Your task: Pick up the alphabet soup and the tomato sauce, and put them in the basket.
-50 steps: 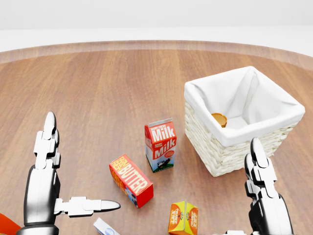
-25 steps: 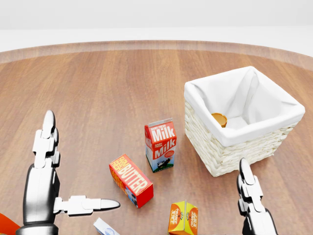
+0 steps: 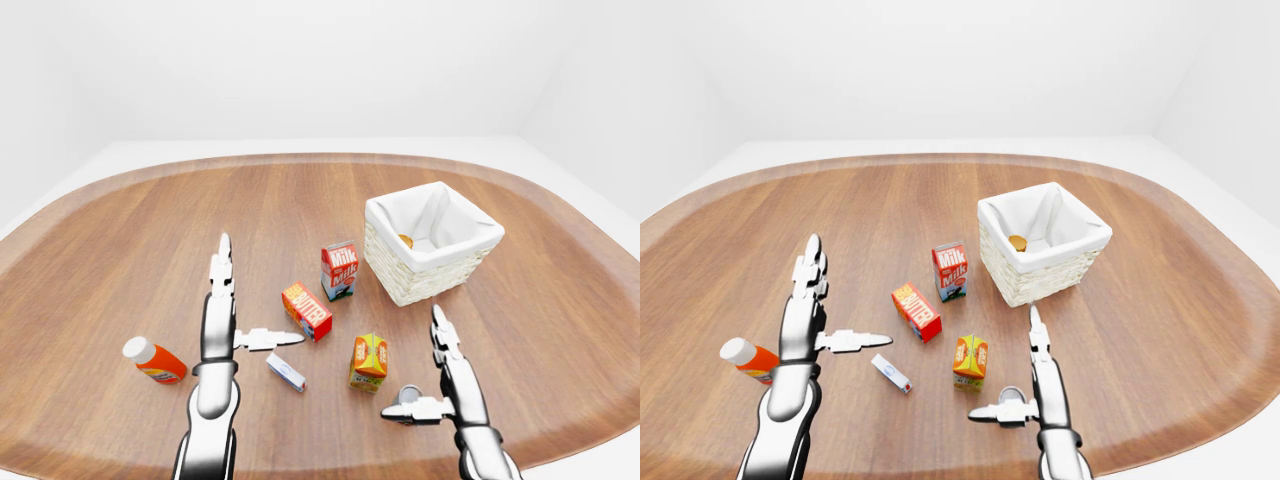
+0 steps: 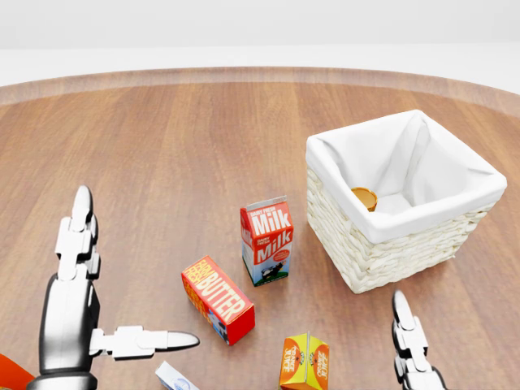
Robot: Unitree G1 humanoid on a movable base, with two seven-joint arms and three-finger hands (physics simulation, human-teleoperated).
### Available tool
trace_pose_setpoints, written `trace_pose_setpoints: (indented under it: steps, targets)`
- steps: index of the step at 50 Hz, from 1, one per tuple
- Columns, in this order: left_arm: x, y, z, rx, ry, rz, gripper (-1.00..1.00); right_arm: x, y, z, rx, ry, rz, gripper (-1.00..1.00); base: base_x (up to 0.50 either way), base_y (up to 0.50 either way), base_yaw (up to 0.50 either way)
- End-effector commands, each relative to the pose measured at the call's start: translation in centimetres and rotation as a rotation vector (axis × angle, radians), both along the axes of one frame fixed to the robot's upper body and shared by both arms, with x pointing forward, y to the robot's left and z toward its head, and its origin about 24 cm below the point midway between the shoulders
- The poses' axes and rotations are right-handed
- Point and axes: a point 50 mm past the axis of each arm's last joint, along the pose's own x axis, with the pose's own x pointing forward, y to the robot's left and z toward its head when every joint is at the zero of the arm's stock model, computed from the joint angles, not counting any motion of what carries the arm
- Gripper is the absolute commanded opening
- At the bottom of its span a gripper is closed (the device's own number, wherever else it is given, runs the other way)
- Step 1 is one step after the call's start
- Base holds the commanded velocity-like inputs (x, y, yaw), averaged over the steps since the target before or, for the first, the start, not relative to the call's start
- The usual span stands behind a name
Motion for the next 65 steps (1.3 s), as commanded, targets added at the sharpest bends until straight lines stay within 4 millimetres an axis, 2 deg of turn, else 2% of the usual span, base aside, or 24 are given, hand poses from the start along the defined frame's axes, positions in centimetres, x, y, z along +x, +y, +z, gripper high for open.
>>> trace_pose_setpoints:
  steps: [1,28,40,65]
  targets:
    - [-0.1,0.2,0.0,-0.006,0.0,0.01,1.0,-0.3,-0.2,-0.4,-0.02,0.021,-0.01,1.0,0.0,0.0,0.0]
    - [-0.2,0.1,0.1,-0.005,-0.007,0.009,1.0,-1.1,-0.4,-2.1,-0.053,0.105,-0.02,1.0,0.0,0.0,0.0]
    - [-0.1,0.1,0.3,-0.007,-0.015,0.009,1.0,-1.0,-0.5,-1.9,-0.06,0.097,-0.025,1.0,0.0,0.0,0.0]
    - [-0.1,0.1,0.3,-0.007,-0.014,0.009,1.0,-0.9,-1.2,-3.6,-0.086,0.164,-0.047,1.0,0.0,0.0,0.0]
